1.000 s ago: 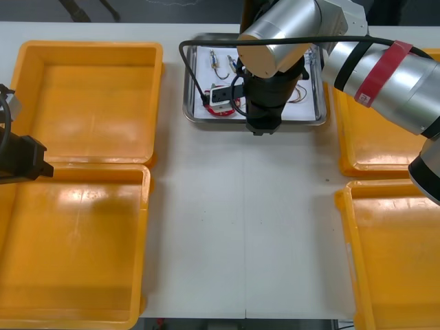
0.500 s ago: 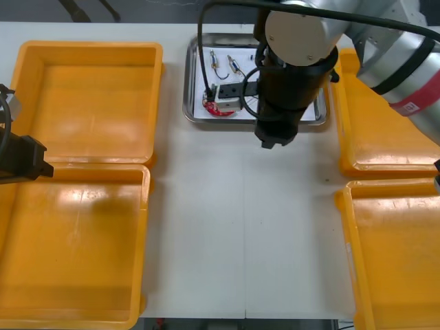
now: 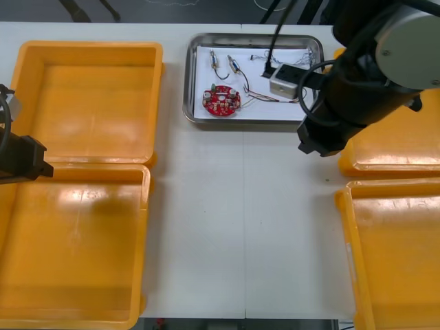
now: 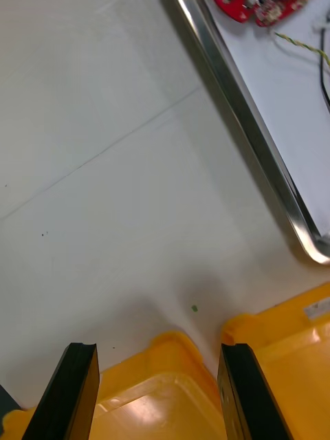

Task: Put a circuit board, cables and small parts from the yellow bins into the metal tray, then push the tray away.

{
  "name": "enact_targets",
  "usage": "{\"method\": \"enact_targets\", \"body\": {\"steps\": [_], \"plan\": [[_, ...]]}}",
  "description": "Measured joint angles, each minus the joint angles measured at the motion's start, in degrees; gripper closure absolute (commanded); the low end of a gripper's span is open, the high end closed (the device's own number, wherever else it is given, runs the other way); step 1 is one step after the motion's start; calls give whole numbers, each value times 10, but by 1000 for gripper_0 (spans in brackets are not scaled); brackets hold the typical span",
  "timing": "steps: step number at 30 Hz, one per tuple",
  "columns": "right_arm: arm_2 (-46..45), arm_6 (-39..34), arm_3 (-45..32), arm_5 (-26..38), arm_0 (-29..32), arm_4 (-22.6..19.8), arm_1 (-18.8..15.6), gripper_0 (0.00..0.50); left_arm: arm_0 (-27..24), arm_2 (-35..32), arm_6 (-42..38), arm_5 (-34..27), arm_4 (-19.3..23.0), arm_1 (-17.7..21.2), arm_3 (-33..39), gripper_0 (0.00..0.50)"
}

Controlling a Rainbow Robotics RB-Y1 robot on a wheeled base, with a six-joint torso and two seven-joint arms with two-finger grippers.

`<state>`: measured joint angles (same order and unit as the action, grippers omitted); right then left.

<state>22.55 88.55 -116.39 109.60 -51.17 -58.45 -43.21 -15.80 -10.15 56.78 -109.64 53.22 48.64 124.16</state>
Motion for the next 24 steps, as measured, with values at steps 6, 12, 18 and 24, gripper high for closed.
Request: {"method": "enact_targets", "body": {"steps": [6,12,18,24], "plan": [[-101,-25,-57,1,96,-5,-37,0,0,0,0,0,0,0,0,0],[-178,-54,-71,2,159,-3,-54,0,0,0,0,0,0,0,0,0],[-245,-54,-72,2,214,4,-78,0,0,0,0,0,0,0,0,0],[-324,-54,-73,2,290,20,-93,0,1,0,0,0,0,0,0,0]]}}
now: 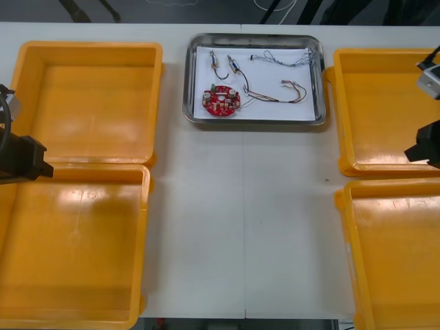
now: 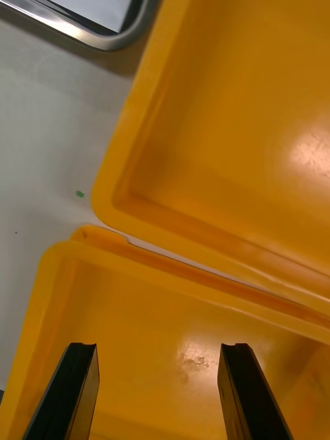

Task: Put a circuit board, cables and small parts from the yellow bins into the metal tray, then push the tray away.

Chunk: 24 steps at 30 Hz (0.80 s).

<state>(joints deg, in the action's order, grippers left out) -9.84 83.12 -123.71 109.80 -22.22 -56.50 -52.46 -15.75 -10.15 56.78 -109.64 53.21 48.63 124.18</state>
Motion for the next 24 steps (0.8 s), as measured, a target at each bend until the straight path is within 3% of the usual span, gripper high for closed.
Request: {"method": "enact_targets", "body": {"steps": [17,24], "plan": [[-149,0,-1,0,174,-9,0,0,0,0,0,0,0,0,0,0],[-168,0,-1,0,204,-15,0,0,0,0,0,0,0,0,0,0]]}}
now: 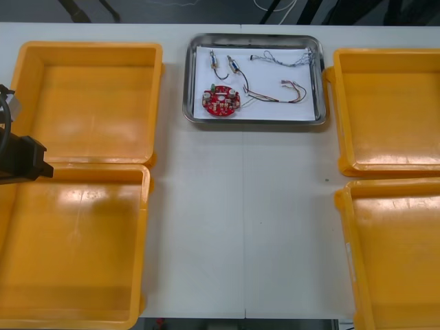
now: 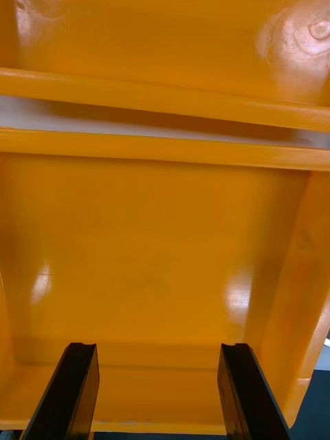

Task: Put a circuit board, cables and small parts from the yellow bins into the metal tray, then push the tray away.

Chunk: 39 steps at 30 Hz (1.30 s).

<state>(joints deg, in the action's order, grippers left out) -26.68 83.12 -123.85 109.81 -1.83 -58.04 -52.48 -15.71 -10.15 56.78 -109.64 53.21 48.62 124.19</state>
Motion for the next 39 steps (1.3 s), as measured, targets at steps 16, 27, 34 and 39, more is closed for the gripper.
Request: {"method": "enact_targets", "body": {"steps": [16,27,34,39], "plan": [[-7,-2,-5,-23,0,-6,0,0,0,0,0,0,0,0,0,0],[-7,-21,-5,-31,0,-7,0,0,0,0,0,0,0,0,0,0],[-7,-21,-5,-31,0,-7,0,0,0,0,0,0,0,0,0,0],[-7,-21,-5,-31,0,-7,0,0,0,0,0,0,0,0,0,0]]}}
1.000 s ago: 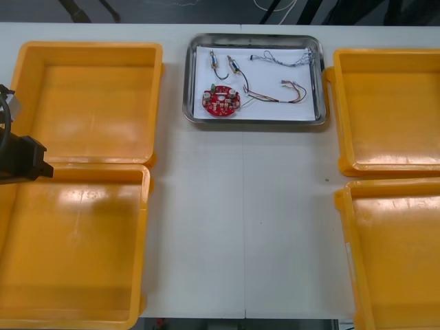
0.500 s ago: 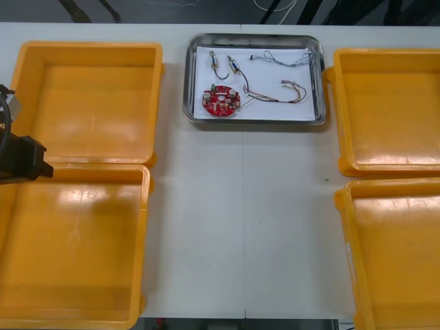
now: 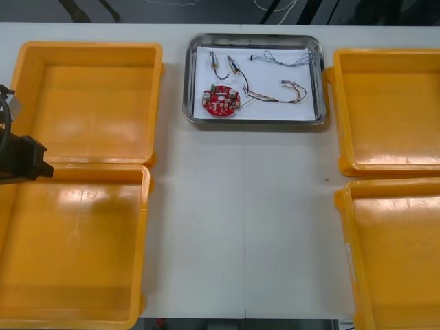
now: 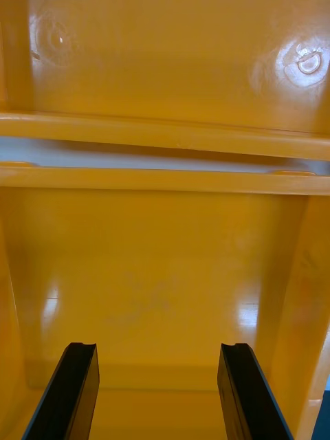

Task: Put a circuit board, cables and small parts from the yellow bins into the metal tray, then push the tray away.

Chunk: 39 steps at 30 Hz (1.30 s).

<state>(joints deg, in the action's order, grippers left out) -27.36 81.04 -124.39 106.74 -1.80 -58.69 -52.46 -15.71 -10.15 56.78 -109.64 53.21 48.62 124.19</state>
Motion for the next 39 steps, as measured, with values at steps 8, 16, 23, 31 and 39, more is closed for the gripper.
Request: {"method": "enact_targets", "body": {"steps": [8,16,23,31,39], "plan": [[0,0,0,0,0,0,0,0,0,0,0,0,0,0,0,0],[0,0,0,0,0,0,0,0,0,0,0,0,0,0,0,0],[0,0,0,0,0,0,0,0,0,0,0,0,0,0,0,0],[0,0,0,0,0,0,0,0,0,0,0,0,0,0,0,0],[0,0,0,0,0,0,0,0,0,0,0,0,0,0,0,0]]}}
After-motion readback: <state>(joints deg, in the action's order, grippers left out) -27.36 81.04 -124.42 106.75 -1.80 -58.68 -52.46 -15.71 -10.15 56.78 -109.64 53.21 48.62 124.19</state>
